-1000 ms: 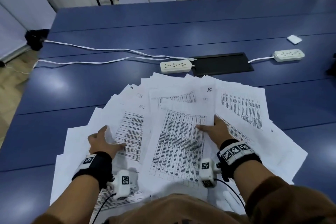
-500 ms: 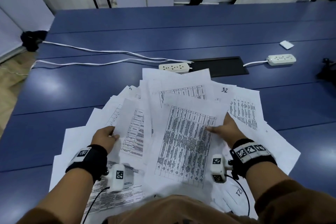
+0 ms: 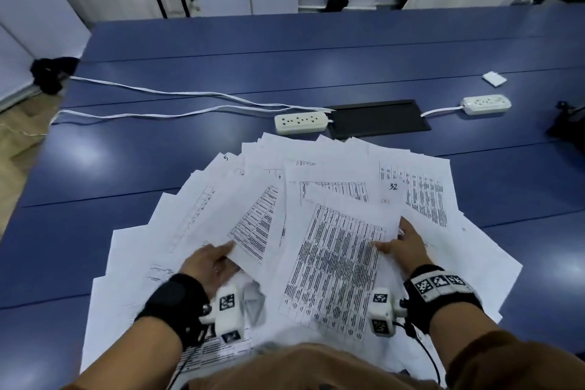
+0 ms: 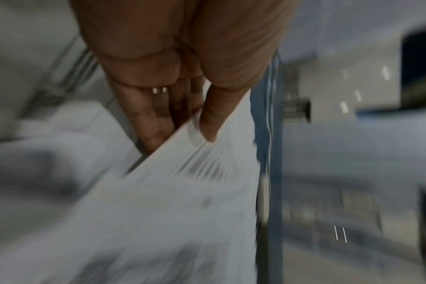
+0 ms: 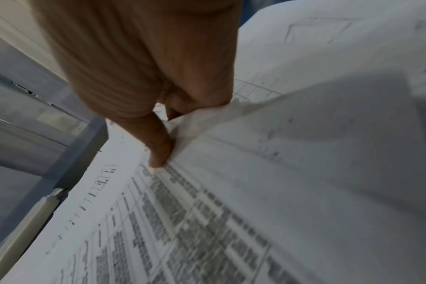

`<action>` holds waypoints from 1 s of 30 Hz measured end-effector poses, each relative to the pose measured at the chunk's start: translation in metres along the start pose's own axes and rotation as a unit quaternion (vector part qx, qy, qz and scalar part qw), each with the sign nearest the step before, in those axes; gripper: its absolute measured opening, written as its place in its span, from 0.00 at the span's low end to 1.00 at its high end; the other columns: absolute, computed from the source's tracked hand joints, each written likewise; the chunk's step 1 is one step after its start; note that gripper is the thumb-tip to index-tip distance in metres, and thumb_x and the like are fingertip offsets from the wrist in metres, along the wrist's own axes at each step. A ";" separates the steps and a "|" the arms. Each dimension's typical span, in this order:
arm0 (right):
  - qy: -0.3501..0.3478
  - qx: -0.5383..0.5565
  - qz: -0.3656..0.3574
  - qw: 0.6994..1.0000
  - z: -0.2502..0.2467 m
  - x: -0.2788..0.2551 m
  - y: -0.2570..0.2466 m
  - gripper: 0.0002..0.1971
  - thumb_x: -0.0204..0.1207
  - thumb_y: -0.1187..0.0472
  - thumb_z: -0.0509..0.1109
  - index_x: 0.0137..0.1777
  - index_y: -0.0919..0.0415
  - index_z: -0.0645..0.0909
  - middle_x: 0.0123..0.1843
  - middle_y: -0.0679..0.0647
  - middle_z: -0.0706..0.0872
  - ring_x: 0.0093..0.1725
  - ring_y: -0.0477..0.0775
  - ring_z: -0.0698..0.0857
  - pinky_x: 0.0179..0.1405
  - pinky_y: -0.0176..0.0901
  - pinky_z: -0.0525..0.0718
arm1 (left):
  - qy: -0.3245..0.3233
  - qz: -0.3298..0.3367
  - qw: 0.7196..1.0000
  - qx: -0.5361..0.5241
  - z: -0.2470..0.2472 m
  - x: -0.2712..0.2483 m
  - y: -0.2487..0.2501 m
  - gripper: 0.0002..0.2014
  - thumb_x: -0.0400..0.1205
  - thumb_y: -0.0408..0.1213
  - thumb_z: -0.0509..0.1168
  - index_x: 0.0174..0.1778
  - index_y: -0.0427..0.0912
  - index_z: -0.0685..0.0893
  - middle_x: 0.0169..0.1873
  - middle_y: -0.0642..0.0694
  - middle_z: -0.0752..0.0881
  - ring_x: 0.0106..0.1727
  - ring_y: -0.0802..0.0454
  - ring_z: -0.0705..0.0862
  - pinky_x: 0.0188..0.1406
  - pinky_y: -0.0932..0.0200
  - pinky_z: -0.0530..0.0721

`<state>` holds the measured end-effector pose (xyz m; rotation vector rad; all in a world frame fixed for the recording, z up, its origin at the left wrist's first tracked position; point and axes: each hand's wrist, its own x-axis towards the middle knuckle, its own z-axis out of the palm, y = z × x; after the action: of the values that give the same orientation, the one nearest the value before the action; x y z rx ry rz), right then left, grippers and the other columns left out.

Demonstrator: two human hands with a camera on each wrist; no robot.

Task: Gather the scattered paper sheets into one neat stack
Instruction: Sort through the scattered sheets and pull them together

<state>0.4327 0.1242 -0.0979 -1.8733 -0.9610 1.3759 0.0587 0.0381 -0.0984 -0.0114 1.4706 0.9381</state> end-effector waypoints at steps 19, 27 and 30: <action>-0.062 -0.132 -0.013 0.989 -0.007 -0.014 -0.020 0.05 0.77 0.61 0.74 0.44 0.59 0.82 0.43 0.59 0.86 0.50 0.64 0.85 0.59 0.59 0.84 | 0.070 0.113 0.890 0.437 0.022 0.001 0.036 0.11 0.83 0.35 0.66 0.48 0.27 0.82 0.38 0.31 0.83 0.44 0.33 0.86 0.38 0.47 0.84; 0.008 -0.145 -0.089 0.985 0.021 -0.018 -0.030 0.14 0.79 0.61 0.71 0.60 0.68 0.83 0.50 0.59 0.87 0.54 0.61 0.86 0.58 0.52 0.82 | 0.269 0.215 0.848 0.403 0.064 0.010 0.029 0.29 0.82 0.35 0.64 0.78 0.32 0.64 0.73 0.30 0.72 0.74 0.32 0.70 0.73 0.44 0.62; -0.022 -0.127 -0.074 0.989 0.040 -0.023 -0.030 0.16 0.83 0.58 0.65 0.67 0.65 0.79 0.60 0.57 0.85 0.61 0.59 0.82 0.63 0.53 0.78 | 0.232 0.188 0.865 0.403 0.077 0.010 0.024 0.32 0.83 0.35 0.63 0.81 0.33 0.58 0.76 0.29 0.66 0.75 0.29 0.68 0.75 0.42 0.65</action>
<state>0.3838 0.1239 -0.0724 -1.9141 -1.3230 1.2584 0.1078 0.1003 -0.0811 0.7338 2.2858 0.5654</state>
